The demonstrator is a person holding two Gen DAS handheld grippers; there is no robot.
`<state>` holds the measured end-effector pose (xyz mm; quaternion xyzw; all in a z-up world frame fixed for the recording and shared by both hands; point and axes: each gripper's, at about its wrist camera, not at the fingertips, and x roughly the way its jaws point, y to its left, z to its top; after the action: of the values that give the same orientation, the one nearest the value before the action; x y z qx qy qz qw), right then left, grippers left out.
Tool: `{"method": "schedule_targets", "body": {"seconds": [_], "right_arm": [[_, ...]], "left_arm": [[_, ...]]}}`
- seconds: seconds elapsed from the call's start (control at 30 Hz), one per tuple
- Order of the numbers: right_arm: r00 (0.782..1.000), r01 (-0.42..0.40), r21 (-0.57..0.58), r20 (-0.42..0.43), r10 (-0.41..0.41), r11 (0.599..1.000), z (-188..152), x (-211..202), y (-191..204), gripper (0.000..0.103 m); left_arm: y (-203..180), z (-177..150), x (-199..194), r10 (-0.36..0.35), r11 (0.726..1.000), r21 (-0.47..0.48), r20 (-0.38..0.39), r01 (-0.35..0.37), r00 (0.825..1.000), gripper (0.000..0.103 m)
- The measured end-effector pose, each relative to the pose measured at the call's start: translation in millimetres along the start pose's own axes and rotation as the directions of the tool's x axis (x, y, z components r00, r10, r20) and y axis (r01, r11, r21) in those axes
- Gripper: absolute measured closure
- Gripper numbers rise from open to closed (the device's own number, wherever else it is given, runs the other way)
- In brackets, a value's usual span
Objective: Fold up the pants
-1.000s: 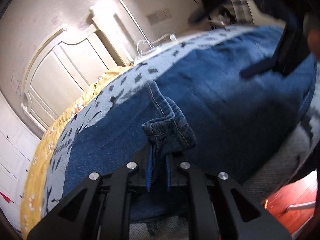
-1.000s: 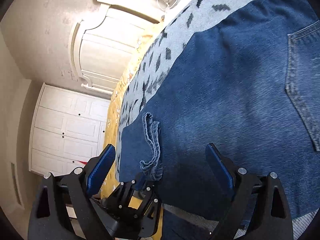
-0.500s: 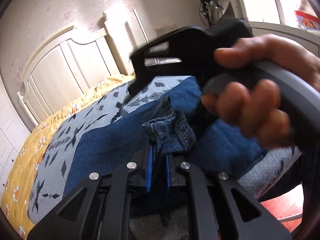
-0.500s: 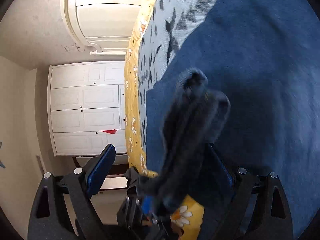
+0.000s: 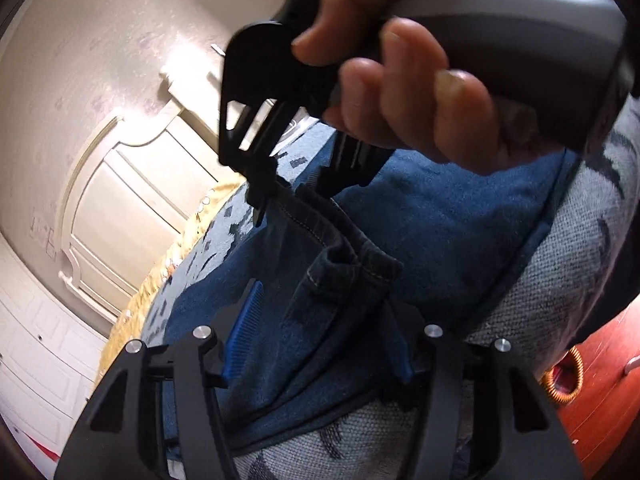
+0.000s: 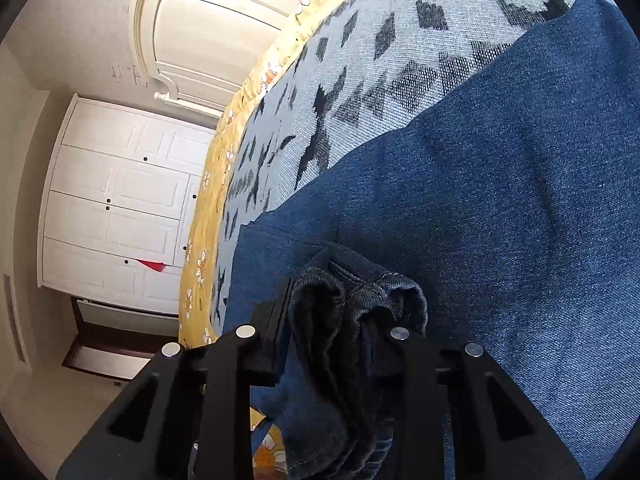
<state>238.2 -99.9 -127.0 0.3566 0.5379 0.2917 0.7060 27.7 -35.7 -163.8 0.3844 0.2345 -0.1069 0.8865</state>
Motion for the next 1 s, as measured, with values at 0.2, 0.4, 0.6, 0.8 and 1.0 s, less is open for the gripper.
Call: {"method": "schedule_targets", "body": {"seconds": [0.2,0.4,0.6,0.8,1.0], "right_arm": [[1.000,0.005,0.003,-0.014,-0.005,1.000,-1.6,-4.5,-14.3,0.073],[1.000,-0.005,-0.015,0.027,0.005,1.000,-4.9,-20.0,-22.2,0.089],[0.989,-0.016,-0.087,0.146,0.029,0.996,4.2,-84.3,-15.0,0.090],[0.987,0.046,-0.011,0.156,-0.044,0.999,13.2,-114.5,-67.3,0.090],[0.988,0.063,-0.002,0.142,-0.063,0.998,13.3,-114.2,-90.1,0.090]], "left_arm": [[-21.6,11.1,2.5,0.005,0.991,0.131,-0.006,-0.004,1.000,0.089],[-15.0,41.1,-13.4,0.030,0.991,0.129,0.042,-0.036,0.999,0.090],[-50.5,89.9,-8.7,-0.026,0.985,0.173,0.098,0.009,0.995,0.091],[-94.1,108.1,12.5,-0.098,0.975,0.206,0.059,0.084,0.993,0.091],[-85.0,109.6,23.2,-0.126,0.978,0.173,0.037,0.118,0.991,0.091]]}}
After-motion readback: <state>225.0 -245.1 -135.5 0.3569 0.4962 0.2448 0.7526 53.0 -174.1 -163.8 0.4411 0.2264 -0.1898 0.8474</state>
